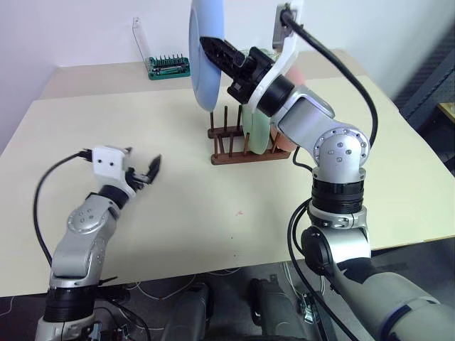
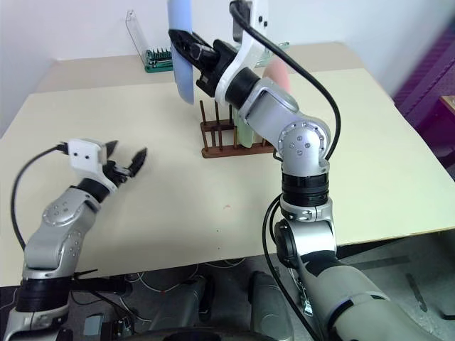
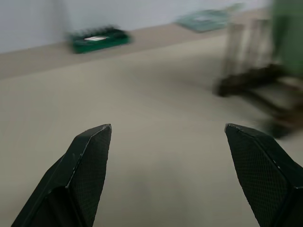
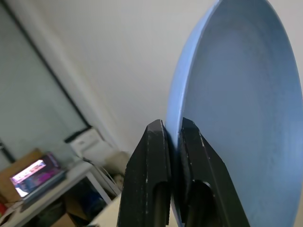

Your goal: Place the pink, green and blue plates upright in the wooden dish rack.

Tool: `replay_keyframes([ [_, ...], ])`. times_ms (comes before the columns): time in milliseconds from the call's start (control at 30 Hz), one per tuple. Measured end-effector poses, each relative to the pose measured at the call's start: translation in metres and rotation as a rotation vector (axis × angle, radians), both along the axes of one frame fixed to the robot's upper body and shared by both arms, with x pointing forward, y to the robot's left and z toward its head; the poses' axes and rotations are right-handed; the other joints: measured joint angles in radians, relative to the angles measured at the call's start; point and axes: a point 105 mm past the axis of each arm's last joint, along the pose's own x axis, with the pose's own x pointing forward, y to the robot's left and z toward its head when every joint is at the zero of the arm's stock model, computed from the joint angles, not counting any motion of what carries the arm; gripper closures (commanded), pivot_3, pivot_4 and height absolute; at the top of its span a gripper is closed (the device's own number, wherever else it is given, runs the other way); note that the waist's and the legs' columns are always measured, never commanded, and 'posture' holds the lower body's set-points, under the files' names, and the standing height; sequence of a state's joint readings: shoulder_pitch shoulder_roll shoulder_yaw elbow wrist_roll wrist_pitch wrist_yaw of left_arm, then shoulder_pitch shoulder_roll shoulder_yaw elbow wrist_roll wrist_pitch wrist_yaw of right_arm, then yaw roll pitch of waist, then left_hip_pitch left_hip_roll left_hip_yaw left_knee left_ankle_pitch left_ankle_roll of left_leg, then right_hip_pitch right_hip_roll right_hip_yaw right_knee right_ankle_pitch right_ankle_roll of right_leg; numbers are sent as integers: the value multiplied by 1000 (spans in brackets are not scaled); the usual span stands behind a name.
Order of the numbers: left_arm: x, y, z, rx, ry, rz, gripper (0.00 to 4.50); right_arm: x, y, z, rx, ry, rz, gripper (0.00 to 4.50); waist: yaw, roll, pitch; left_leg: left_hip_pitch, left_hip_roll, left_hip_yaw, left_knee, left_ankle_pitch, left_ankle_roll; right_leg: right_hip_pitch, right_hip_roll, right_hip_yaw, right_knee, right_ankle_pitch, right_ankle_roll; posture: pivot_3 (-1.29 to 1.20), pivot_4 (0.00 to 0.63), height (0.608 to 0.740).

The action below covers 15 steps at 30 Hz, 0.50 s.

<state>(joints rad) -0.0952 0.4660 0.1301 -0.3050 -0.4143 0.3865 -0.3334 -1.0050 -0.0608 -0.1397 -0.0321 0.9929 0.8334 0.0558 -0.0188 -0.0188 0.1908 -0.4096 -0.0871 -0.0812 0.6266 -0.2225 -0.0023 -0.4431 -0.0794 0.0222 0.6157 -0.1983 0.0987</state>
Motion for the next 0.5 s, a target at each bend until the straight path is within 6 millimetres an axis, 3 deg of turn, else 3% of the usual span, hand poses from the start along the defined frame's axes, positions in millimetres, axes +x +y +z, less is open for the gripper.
replay_keyframes([
  [200, -13, -20, 4, -40, 34, -137, 572, 22, -14, -21, -70, 82, -84, 4500, 3, 0, 0, 0, 0, 0, 2, 0, 0, 1, 0, -1, 0, 0, 0, 0, 150, 740],
  [400, -15, -22, 3, -36, 50, -145, 572, 35, -17, -40, -127, 147, -122, 4500, 2, 0, 0, 0, 0, 0, 1, 0, 0, 1, 1, -1, 0, 0, 0, 0, 150, 740],
  [500, -15, -22, 3, -34, 54, -145, 510, 37, -17, -45, -151, 160, -132, 3424, 2, 0, 0, 0, 0, 0, 2, 0, 0, 1, 1, -1, 0, 0, 0, 0, 150, 740],
])
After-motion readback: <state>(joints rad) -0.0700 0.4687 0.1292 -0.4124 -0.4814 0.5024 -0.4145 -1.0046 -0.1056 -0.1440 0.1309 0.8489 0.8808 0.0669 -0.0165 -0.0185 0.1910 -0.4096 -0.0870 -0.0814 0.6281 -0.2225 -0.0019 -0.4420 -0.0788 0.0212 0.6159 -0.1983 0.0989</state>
